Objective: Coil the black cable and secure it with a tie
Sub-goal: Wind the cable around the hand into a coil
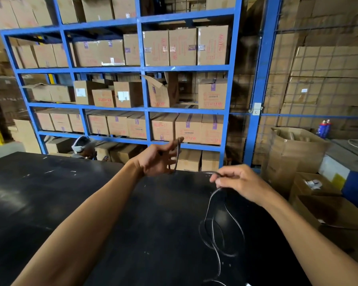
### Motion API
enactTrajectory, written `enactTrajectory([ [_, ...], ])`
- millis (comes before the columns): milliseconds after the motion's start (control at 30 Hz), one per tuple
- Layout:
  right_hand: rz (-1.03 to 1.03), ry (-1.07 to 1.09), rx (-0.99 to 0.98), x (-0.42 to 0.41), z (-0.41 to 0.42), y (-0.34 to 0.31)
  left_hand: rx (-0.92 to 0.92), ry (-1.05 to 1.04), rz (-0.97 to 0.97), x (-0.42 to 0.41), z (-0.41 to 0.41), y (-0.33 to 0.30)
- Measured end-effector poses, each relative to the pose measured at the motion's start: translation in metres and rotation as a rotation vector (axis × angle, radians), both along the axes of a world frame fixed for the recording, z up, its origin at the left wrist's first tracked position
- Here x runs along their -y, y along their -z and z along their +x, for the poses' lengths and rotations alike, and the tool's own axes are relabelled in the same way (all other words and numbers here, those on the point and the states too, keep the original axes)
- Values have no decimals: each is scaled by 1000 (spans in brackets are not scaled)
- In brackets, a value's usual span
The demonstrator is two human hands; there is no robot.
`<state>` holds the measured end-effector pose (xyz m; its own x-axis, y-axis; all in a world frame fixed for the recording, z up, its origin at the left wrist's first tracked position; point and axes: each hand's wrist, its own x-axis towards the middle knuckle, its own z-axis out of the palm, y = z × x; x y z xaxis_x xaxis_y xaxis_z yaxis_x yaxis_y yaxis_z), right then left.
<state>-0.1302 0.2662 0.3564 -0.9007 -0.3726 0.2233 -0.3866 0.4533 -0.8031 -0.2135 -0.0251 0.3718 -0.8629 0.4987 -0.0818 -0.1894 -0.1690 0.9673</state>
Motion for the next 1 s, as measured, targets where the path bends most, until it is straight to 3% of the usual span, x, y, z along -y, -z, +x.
enactTrajectory([
  [167,27,268,-287,6,-24,-20,62,204,-319,-33,10,17],
  [233,53,340,-374,4,-33,-25,57,263,-335,-44,18,12],
  [433,-1,442,-399,-9,-55,-2,-44,557,79,-51,41,-15],
  [533,-66,476,-284,-9,-60,23,-136,649,282,-54,44,-29],
  [667,-19,521,-65,0,-53,61,-147,585,464,-50,33,-49],
  [800,328,537,62,11,-39,117,-289,412,410,-44,21,-79],
  [933,798,369,195,27,-18,163,-331,382,441,-44,19,-113],
  [1000,925,296,281,36,-7,174,-329,335,443,-44,18,-126],
])
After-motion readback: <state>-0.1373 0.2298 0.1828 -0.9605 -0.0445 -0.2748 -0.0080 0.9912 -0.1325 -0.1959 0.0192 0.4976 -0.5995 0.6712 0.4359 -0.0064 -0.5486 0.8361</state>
